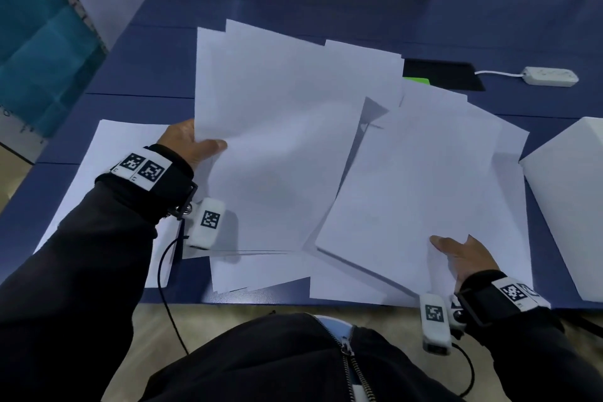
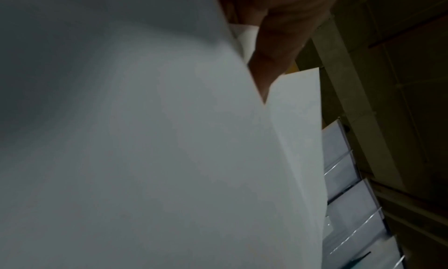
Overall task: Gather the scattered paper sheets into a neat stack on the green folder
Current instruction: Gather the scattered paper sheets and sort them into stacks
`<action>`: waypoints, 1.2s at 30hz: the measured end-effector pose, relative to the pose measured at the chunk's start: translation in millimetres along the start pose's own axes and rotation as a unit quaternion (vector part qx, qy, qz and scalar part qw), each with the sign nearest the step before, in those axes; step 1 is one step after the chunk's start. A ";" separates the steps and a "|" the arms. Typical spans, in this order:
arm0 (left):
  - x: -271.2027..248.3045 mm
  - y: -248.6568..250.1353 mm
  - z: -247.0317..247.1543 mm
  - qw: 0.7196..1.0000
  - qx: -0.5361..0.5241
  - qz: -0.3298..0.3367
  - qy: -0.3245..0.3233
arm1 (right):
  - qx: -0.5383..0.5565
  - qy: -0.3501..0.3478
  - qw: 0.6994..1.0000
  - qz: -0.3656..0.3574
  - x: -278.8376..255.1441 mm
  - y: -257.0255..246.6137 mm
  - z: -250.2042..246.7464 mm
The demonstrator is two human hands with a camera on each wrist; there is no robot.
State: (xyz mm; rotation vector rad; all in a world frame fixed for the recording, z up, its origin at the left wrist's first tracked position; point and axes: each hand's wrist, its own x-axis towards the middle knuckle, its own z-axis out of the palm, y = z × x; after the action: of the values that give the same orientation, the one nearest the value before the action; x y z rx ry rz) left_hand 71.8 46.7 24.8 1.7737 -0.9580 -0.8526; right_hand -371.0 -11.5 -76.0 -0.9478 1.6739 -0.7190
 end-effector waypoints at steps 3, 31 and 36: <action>-4.3 1.6 1.5 0.999 -0.022 -0.007 -0.030 | -0.008 -0.011 1.000 0.008 -4.5 -3.3 -4.5; -17.0 -15.9 93.7 0.981 -0.024 -0.052 -0.184 | 0.071 -0.158 0.985 -0.013 -45.3 -27.2 40.1; -14.6 -24.8 106.5 0.975 -0.009 -0.074 -0.211 | 0.042 -0.154 0.987 0.017 -48.7 -34.0 51.4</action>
State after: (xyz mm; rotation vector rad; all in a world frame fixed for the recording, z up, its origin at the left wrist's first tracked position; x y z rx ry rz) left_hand -19.9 24.6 -32.3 1.6973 -1.0888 -1.3662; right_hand -306.1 12.6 -38.9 -0.9179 1.3742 -0.5826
